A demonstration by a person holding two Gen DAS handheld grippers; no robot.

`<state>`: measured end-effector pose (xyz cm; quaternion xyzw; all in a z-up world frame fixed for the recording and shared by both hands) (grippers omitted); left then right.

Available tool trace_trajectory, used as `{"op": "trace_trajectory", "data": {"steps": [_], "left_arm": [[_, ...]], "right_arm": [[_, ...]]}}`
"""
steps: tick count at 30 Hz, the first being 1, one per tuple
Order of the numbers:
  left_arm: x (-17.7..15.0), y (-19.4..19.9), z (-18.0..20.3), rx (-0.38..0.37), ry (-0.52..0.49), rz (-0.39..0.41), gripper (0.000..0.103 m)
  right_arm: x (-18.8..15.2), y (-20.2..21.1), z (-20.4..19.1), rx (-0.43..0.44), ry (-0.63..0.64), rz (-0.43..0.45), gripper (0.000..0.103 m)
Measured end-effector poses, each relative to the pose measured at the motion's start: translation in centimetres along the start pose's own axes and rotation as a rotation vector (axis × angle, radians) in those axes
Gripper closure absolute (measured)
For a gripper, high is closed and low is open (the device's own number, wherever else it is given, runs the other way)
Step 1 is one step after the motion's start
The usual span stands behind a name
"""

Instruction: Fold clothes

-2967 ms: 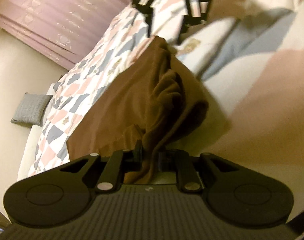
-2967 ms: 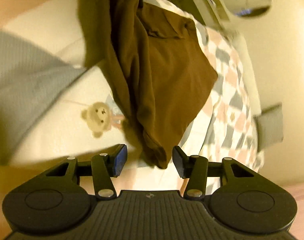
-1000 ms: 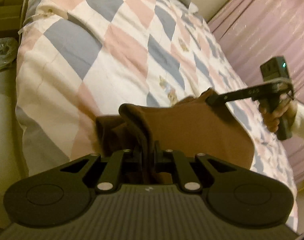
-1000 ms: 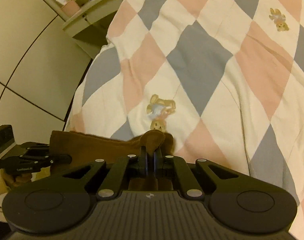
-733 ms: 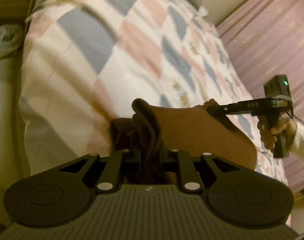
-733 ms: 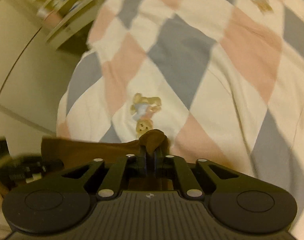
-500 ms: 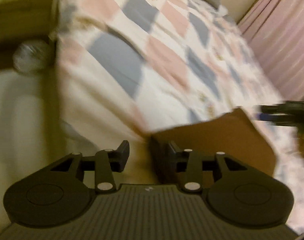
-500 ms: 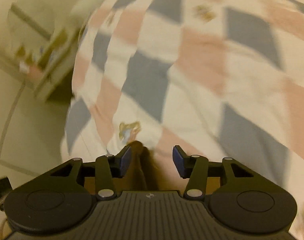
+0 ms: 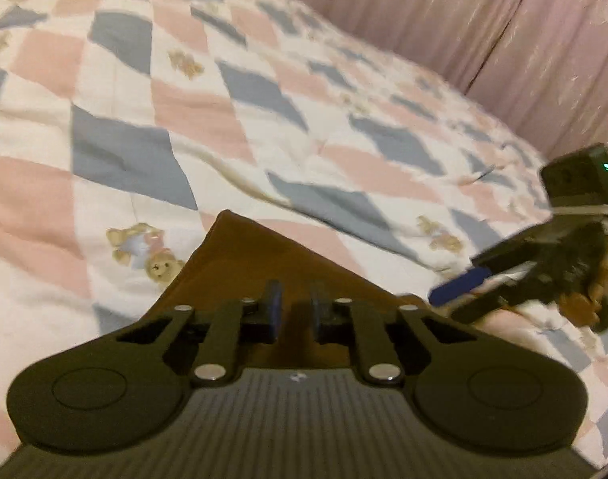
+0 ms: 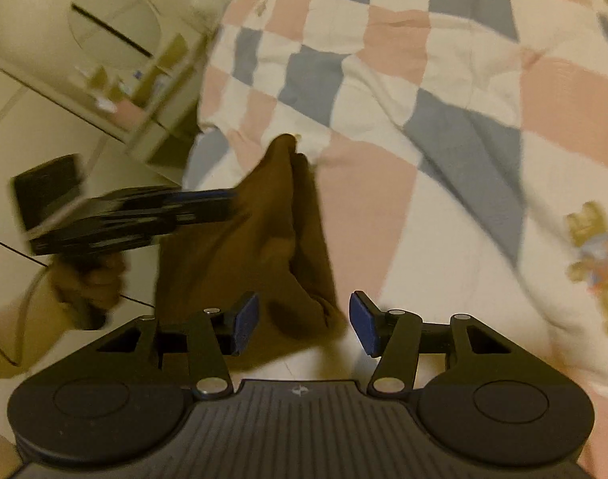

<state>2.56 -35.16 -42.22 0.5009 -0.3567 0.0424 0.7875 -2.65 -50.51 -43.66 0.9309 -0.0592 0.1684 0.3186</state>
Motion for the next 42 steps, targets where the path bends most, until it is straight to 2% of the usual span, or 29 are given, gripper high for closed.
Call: {"op": "trace_trajectory", "data": {"steps": [1, 2, 3, 5, 7, 10, 14, 16, 18, 19, 21, 23, 24, 26, 28, 30, 32, 34, 35, 37, 40, 42], "left_arm": [[0.1, -0.8, -0.4, 0.005, 0.006, -0.011, 0.099], [0.1, -1.8, -1.0, 0.025, 0.008, -0.024, 0.103], [0.1, -2.5, -1.6, 0.052, 0.01, -0.032, 0.103], [0.1, -3.5, -2.7, 0.124, 0.016, -0.044, 0.103], [-0.1, -4.1, -3.5, 0.159, 0.024, -0.054, 0.103], [-0.4, -5.2, -3.5, 0.181, 0.027, -0.064, 0.103], [-0.6, -5.9, -3.2, 0.221, 0.001, -0.046, 0.103], [-0.3, -5.7, -3.6, 0.216, 0.012, -0.04, 0.1], [0.6, -4.5, -4.6, 0.233, 0.036, -0.007, 0.101], [1.4, -3.3, -5.4, 0.263, 0.043, 0.023, 0.101], [2.4, -0.1, -7.4, 0.365, 0.037, 0.075, 0.101], [2.2, 3.5, -9.2, 0.451, 0.048, 0.092, 0.102], [1.6, 5.0, -9.5, 0.457, 0.058, 0.091, 0.102], [-0.1, 8.2, -9.2, 0.446, 0.075, 0.088, 0.102], [-2.3, 10.4, -7.5, 0.411, 0.049, 0.083, 0.101], [-5.2, 11.4, -4.6, 0.358, 0.008, 0.061, 0.101], [-8.2, 11.2, -2.6, 0.325, -0.006, 0.026, 0.097], [-10.5, 9.9, -2.9, 0.381, 0.009, -0.024, 0.097], [-10.9, 9.7, -3.6, 0.417, 0.028, -0.024, 0.097], [-10.5, 10.1, -5.5, 0.464, 0.078, 0.026, 0.097], [-9.8, 9.5, -8.3, 0.479, 0.089, 0.035, 0.097], [-9.9, 8.1, -9.7, 0.487, 0.048, 0.018, 0.098]], "right_arm": [[-0.1, -0.5, 0.2, 0.027, -0.018, 0.004, 0.048], [-0.2, -1.1, 0.3, 0.054, -0.036, 0.009, 0.055], [-0.6, -1.7, 0.4, 0.067, -0.052, -0.003, 0.069], [-1.1, -1.8, 0.5, 0.063, -0.06, 0.008, 0.086], [-1.9, -0.8, 1.0, 0.06, -0.114, 0.048, 0.092], [-3.6, -0.3, 1.7, 0.015, -0.176, 0.086, 0.094], [-4.2, -1.0, 2.7, -0.029, -0.257, 0.112, 0.095], [-3.8, -0.9, 2.4, -0.081, -0.23, 0.104, 0.094], [-3.5, -0.5, 1.7, -0.157, -0.187, 0.094, 0.084], [-3.2, -0.1, 1.1, -0.208, -0.154, 0.099, 0.074], [-2.4, 1.2, -1.1, -0.322, -0.027, 0.15, 0.074], [-1.9, 1.6, -3.5, -0.404, 0.114, 0.179, 0.074], [-1.9, 1.3, -4.9, -0.411, 0.176, 0.183, 0.074], [-2.3, 0.3, -6.5, -0.366, 0.216, 0.185, 0.074], [-3.0, -1.9, -6.6, -0.369, 0.244, 0.13, 0.076], [-3.6, -3.9, -6.3, -0.397, 0.279, 0.085, 0.074], [-3.6, -5.3, -5.9, -0.435, 0.313, 0.085, 0.074], [-3.2, -5.5, -6.1, -0.454, 0.316, 0.092, 0.074], [-3.0, -5.3, -6.4, -0.462, 0.318, 0.101, 0.074], [-2.8, -4.9, -7.3, -0.467, 0.326, 0.121, 0.074], [-3.1, -4.4, -8.6, -0.459, 0.342, 0.141, 0.074], [-3.8, -5.5, -7.4, -0.51, 0.337, 0.094, 0.071]]}}
Point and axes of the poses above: each gripper's, at about its wrist camera, not at the fingertips, and y roughly against the way its jaws point, z to its right, x to its top, the point moved 10 cm from there along -y, roughly the way its jaws point, and after that the axes turned 4 degrees about x, right-handed, at the moved point
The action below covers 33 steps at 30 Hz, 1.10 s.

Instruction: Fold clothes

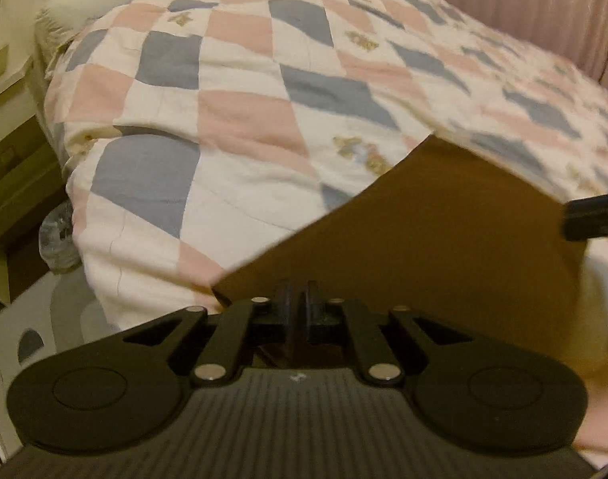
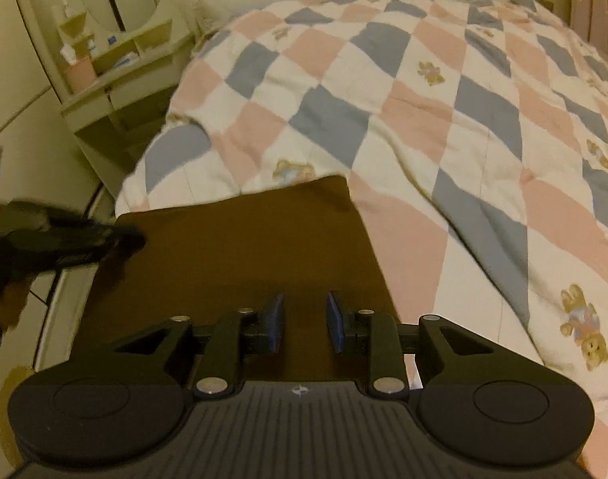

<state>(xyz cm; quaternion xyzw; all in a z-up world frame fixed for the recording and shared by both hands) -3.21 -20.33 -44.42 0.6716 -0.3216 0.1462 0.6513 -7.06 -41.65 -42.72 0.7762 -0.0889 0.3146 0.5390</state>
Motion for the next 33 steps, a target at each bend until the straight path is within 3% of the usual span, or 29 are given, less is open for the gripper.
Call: {"op": "trace_trajectory", "data": {"steps": [5, 7, 9, 13, 15, 19, 21, 23, 27, 33], "left_arm": [[0.3, -1.0, -2.1, 0.041, -0.009, 0.013, 0.099], [0.6, 0.3, -3.6, 0.057, 0.051, 0.015, 0.098], [0.5, 2.1, -4.2, 0.008, 0.11, -0.003, 0.098], [-1.2, 5.7, -0.2, -0.134, 0.035, -0.029, 0.097], [-2.7, 5.8, 2.0, -0.18, 0.004, -0.068, 0.089], [-4.8, 3.5, 1.6, -0.119, 0.042, -0.173, 0.089], [-4.0, 4.4, 0.6, -0.101, 0.083, -0.172, 0.089], [-3.5, 6.4, 0.1, -0.056, 0.069, -0.165, 0.089], [-3.8, 11.3, 0.1, -0.006, 0.084, -0.186, 0.085], [-5.4, 20.6, 2.3, 0.034, 0.147, -0.2, 0.07]], "right_arm": [[1.3, 0.2, 0.6, -0.067, -0.054, 0.044, 0.071], [1.8, 1.2, 0.6, -0.08, -0.079, 0.075, 0.07], [1.9, 1.8, 0.4, -0.085, -0.099, 0.09, 0.069], [-0.3, -1.0, 0.5, -0.133, -0.106, -0.012, 0.066], [-0.3, -1.4, 0.5, -0.157, -0.118, -0.005, 0.065], [0.9, 0.8, -0.2, -0.152, -0.204, 0.067, 0.065], [0.9, 2.8, -1.0, -0.157, -0.226, 0.1, 0.059], [0.2, 4.8, -1.8, -0.154, -0.262, 0.113, 0.043], [-2.8, 8.4, -3.9, -0.104, -0.379, 0.074, 0.042], [-6.6, 15.8, -7.3, -0.083, -0.455, 0.07, 0.031]]}}
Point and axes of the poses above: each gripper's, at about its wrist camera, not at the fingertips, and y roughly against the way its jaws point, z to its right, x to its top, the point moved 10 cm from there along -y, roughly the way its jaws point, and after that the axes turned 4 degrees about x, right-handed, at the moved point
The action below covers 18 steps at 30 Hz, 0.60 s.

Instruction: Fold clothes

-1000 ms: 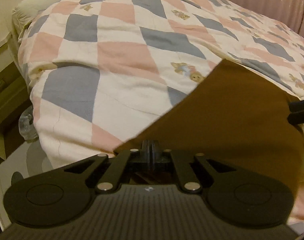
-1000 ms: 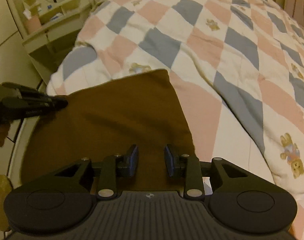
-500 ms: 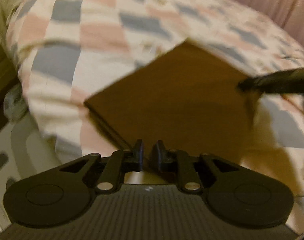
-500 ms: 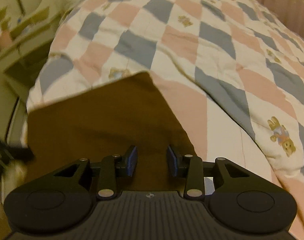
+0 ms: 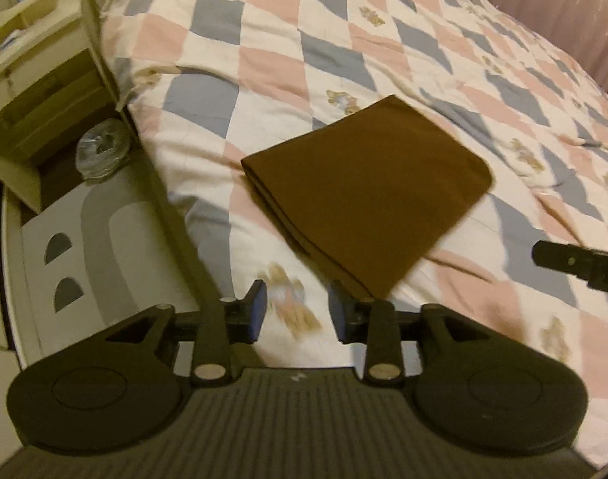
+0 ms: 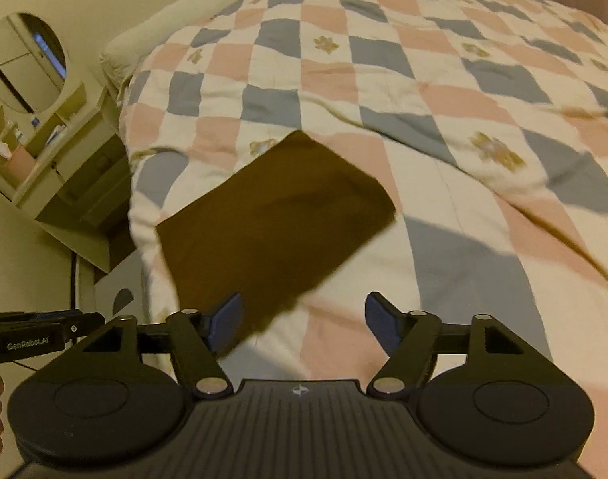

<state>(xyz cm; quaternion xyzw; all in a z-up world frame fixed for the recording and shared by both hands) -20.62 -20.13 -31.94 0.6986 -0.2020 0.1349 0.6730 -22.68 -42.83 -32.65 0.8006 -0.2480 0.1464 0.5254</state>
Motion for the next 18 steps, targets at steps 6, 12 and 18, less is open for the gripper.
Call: {"op": "trace_trajectory", "data": {"steps": [6, 12, 18], "left_arm": [[-3.0, 8.7, 2.3, 0.001, -0.007, 0.049, 0.063], [-4.3, 14.0, 3.8, 0.016, -0.016, 0.106, 0.06], [-5.4, 16.1, 4.0, 0.044, -0.003, 0.125, 0.055]], "right_arm": [[-1.6, 8.2, -1.1, 0.023, 0.007, 0.057, 0.021], [-2.3, 12.7, -2.3, 0.027, 0.045, 0.083, 0.016], [-2.7, 14.2, -3.6, 0.033, 0.088, 0.084, 0.013]]}}
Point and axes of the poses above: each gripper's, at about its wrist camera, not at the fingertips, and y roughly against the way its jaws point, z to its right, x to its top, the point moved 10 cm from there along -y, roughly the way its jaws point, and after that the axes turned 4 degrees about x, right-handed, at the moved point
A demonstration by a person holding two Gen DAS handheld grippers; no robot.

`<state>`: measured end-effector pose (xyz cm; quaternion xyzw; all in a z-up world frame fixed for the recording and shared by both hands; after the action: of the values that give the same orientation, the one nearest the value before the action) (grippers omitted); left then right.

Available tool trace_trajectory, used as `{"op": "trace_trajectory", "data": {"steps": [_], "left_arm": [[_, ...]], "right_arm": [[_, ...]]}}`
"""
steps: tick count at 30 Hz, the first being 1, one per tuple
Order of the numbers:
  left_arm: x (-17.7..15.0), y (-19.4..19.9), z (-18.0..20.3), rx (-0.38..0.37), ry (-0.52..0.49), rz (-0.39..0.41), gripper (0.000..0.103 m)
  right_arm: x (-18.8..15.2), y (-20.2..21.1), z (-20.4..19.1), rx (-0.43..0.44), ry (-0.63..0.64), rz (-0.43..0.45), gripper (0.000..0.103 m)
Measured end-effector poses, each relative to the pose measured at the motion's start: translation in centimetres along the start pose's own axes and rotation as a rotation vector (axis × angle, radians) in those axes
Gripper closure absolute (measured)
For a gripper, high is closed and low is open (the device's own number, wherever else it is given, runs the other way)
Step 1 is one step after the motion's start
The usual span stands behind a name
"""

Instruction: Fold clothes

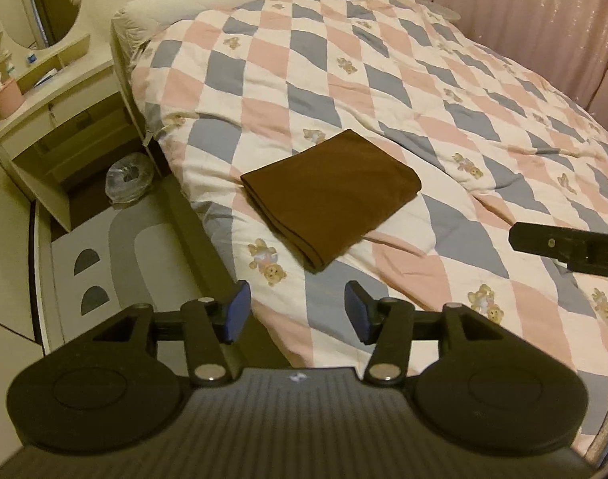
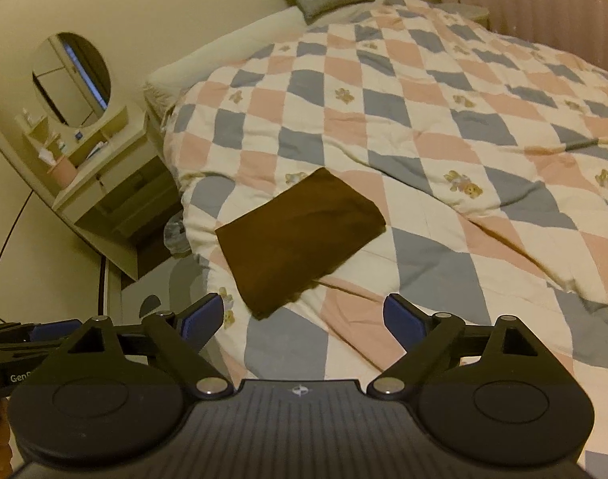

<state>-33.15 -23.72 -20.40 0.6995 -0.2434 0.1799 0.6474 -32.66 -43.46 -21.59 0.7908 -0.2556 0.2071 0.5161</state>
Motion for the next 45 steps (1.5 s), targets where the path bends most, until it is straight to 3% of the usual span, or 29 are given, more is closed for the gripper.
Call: {"op": "trace_trajectory", "data": {"steps": [12, 21, 32, 40, 42, 44, 45], "left_arm": [[-0.5, 1.1, -0.3, 0.036, 0.037, -0.017, 0.048], [0.4, 0.7, 0.7, 0.032, 0.03, -0.017, 0.044], [1.7, -2.5, 0.3, 0.022, 0.048, -0.062, 0.038], [2.2, -7.9, -4.1, -0.146, 0.261, -0.096, 0.035], [2.7, -10.3, -5.0, -0.223, 0.322, -0.095, 0.034], [3.0, -13.3, -5.3, -0.304, 0.378, -0.104, 0.024], [3.1, -14.9, -5.4, -0.346, 0.411, -0.11, 0.024]], "right_arm": [[0.1, 0.9, 0.0, -0.075, 0.073, -0.042, 0.007], [0.6, 1.1, 0.6, -0.069, 0.099, -0.058, 0.005], [1.3, -0.6, 3.1, -0.089, 0.054, -0.091, 0.003], [-0.2, -4.7, 5.9, -0.112, -0.047, -0.186, 0.003], [-0.8, -6.4, 6.6, -0.129, -0.071, -0.233, 0.003], [-1.1, -8.0, 7.2, -0.145, -0.088, -0.274, 0.003], [-1.1, -8.8, 7.3, -0.152, -0.093, -0.291, 0.003]]}}
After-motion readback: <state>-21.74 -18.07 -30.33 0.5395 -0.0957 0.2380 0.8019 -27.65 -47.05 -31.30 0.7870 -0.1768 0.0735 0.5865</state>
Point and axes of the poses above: each gripper's, at about its wrist camera, not at the fingertips, and y roughly against the way its jaws point, z to its right, x to its top, the point moved 10 cm from there along -y, roughly the way its jaws point, and after that the axes turned 4 degrees about x, right-handed, at the moved point
